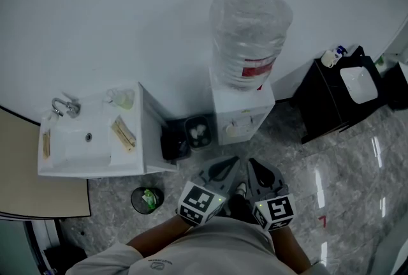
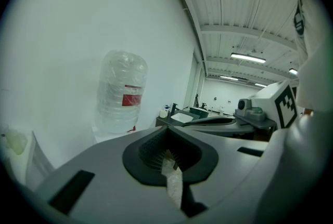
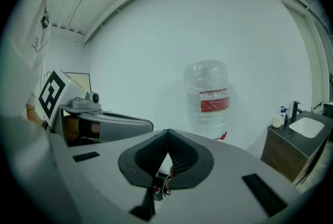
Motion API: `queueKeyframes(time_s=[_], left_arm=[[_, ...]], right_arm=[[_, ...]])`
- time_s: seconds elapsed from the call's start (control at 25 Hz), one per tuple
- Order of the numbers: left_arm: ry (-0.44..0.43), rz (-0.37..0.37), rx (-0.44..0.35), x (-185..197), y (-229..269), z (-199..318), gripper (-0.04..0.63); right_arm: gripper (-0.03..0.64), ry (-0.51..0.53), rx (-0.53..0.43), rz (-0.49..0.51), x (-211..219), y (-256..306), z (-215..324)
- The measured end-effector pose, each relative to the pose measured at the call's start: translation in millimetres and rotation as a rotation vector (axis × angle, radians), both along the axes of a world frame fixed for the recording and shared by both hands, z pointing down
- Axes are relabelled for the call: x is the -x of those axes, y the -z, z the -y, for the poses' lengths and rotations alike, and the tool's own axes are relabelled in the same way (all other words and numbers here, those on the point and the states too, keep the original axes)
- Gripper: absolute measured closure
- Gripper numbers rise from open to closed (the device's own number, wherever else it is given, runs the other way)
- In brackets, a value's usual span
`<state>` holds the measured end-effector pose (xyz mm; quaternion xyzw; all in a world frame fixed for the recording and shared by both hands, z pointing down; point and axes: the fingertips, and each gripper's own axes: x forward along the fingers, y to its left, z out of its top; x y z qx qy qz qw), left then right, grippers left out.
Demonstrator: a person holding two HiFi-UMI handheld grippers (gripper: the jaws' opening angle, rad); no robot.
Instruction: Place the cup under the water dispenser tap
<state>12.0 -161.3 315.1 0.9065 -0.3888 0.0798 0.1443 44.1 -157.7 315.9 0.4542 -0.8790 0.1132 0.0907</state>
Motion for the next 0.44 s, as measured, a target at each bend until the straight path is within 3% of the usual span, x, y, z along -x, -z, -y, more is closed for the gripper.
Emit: queueKeyframes(time_s=[0.44], left_arm=[[-0.010, 0.009, -0.005, 1.3, -0.3, 2.4, 0.591]], right_arm=[[0.601, -0.006, -0.005, -0.005, -0.1, 1.0, 3.1]])
